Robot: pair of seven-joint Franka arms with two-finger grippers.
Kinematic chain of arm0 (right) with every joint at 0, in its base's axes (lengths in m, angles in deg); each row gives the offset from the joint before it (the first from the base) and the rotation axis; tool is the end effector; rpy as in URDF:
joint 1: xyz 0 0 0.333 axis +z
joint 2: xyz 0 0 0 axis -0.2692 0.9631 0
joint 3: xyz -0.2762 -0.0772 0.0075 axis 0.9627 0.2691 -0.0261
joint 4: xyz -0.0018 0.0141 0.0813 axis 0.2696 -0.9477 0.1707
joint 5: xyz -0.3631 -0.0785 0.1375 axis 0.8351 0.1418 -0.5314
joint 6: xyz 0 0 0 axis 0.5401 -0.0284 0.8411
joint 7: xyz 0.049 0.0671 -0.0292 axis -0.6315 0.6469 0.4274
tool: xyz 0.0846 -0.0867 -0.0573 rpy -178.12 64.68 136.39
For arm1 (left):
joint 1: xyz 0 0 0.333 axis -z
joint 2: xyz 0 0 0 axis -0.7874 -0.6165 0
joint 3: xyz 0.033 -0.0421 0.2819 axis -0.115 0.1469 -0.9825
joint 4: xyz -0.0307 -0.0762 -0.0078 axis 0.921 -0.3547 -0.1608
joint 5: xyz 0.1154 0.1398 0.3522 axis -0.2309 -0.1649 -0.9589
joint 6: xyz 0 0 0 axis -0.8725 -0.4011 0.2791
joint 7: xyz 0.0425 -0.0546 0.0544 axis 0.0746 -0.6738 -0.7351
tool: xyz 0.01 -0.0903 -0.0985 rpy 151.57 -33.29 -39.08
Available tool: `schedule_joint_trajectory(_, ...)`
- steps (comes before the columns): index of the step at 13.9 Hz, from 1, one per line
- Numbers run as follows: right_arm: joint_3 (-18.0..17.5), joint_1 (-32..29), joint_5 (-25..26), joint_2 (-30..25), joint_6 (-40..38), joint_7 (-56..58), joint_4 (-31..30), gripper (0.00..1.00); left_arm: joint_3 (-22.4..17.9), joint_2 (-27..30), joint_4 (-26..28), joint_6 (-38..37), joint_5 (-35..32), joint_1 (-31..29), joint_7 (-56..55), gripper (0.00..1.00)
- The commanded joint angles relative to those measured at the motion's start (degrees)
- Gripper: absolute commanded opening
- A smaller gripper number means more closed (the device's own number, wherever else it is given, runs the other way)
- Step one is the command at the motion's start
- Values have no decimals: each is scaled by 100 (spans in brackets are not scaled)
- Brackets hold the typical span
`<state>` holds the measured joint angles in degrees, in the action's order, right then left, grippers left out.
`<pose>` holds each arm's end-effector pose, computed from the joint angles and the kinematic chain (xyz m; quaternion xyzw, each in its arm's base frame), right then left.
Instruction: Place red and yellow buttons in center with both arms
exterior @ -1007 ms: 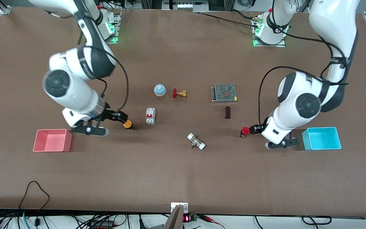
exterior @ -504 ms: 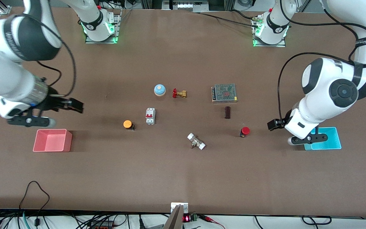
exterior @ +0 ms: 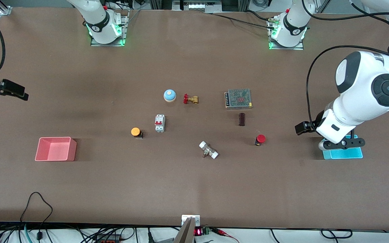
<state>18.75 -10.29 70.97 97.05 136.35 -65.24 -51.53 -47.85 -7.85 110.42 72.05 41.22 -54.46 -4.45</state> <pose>0.5924 -0.0299 0.5409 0.9996 0.0054 -0.0285 0.0043 0.6423 -0.0864 0.3934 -0.9985 -0.0540 0.0034 0.0001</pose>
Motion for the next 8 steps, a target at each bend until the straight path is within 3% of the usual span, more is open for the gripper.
schedule_joint_trajectory(1,-198,-14,148,-405,90,-273,-584,100,32,461,9,-356,-28,-152,377,100)
schedule_joint_trajectory(4,-198,-14,156,-686,283,-476,-988,100,-169,839,-17,-865,16,-65,798,100)
schedule_joint_trajectory(8,-180,-32,156,-836,231,-353,-1068,100,-854,1436,0,-1332,305,156,1685,100)
